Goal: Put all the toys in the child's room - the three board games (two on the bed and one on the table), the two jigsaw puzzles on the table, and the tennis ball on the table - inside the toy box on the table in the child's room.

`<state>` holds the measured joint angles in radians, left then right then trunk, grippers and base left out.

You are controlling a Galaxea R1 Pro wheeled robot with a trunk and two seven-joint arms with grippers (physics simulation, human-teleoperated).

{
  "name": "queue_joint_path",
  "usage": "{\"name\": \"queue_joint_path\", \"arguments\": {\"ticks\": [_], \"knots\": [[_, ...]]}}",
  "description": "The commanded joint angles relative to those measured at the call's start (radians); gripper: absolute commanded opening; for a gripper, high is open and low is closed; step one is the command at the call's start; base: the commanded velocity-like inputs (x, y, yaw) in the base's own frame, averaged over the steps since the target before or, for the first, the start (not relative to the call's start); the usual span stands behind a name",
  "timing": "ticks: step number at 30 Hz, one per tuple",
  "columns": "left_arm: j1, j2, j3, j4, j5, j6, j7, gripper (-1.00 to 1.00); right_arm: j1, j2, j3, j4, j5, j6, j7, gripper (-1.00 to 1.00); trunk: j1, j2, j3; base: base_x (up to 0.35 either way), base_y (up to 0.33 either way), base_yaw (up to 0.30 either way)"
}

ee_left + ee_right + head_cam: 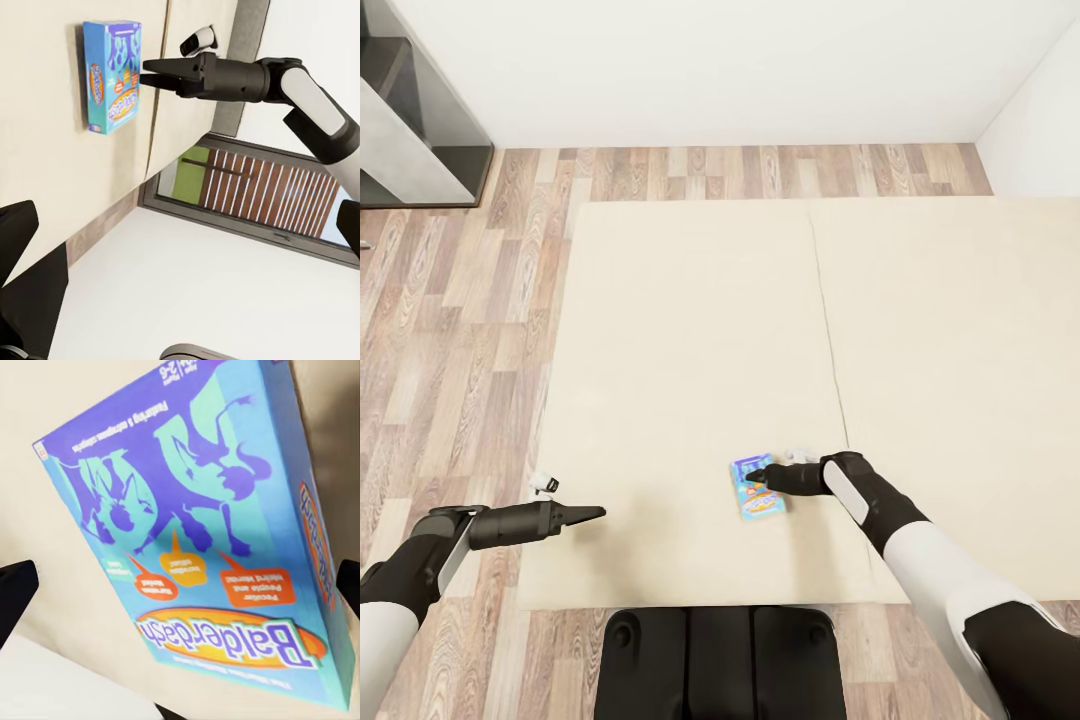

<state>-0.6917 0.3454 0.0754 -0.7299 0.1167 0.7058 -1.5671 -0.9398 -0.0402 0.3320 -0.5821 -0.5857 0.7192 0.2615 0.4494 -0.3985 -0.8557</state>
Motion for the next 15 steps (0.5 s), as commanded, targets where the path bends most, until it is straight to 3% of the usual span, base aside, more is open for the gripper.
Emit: {"name": "queue_joint_path", "arguments": {"ticks": [1,15], "knots": [[0.000,0.000,0.000,0.000,0.000,0.011,-0.004,1.00,-0.001,0.001,0.004,-0.001,0.004,0.002,0.004,1.00,0.001,-0.002,-0.001,0.000,0.000,0.000],[0.000,0.001,0.001,0.000,0.000,0.011,-0.004,1.00,-0.001,0.004,0.004,-0.001,0.006,0.002,0.004,1.00,0.001,-0.002,-0.001,0.000,0.033,0.000]]}}
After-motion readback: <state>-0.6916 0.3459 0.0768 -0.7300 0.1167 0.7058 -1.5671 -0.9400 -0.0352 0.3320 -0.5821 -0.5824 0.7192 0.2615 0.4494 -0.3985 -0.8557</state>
